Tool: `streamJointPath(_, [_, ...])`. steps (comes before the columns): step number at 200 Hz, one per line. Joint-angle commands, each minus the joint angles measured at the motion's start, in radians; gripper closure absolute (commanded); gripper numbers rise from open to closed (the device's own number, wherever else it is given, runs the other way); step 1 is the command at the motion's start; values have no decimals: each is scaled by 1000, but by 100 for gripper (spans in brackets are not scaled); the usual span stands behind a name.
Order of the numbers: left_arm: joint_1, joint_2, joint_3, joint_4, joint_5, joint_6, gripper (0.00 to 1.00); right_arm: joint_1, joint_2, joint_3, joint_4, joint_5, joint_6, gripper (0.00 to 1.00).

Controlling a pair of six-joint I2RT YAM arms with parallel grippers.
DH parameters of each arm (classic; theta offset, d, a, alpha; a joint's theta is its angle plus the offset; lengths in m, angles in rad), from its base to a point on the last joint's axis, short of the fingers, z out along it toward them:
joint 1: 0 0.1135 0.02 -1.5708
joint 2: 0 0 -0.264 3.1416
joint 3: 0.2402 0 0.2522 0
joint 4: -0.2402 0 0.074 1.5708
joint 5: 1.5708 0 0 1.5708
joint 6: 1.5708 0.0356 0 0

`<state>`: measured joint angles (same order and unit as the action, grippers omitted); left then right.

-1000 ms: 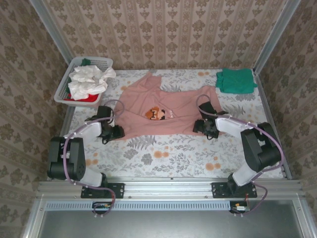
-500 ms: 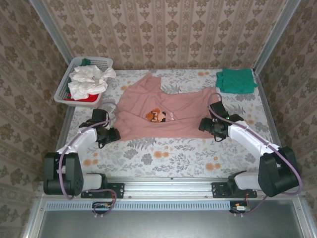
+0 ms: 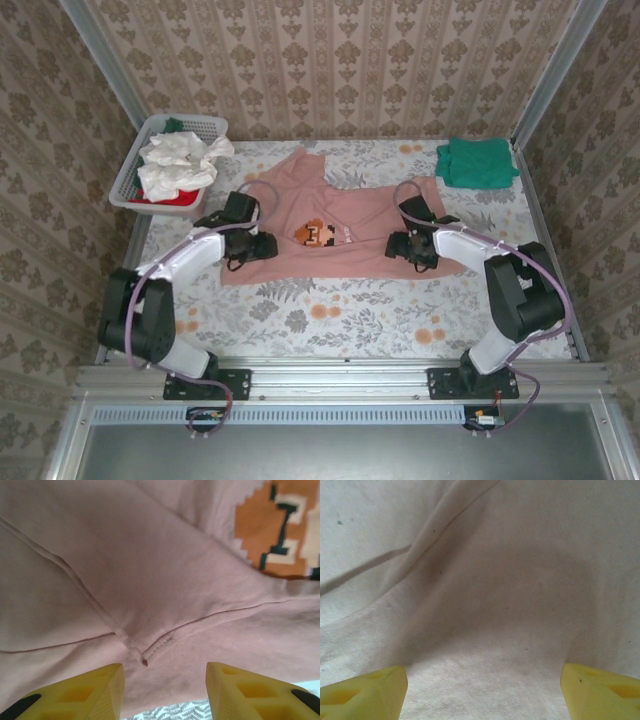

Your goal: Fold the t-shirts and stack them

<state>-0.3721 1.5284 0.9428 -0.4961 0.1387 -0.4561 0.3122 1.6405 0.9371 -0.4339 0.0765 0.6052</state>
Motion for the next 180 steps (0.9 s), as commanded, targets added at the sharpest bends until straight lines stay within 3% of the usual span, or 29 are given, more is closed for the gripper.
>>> streamJointPath(1, [-2,36,-1,40,15,-38,53,-4,2,-24,22,-1,-12,18])
streamJointPath(109, [-21,153,24,73,19,-25,65,-13,-56,-120,35,2,11,18])
streamJointPath(137, [-22,146,47,61,26,-14,78,-12,-52,-124,38,-5,11,18])
streamJointPath(161, [-22,130,67,45,21,-6,94,-13,-63,-135,42,-4,13,18])
streamJointPath(180, [-22,118,88,32,19,-2,99,-12,-70,-135,40,-2,5,18])
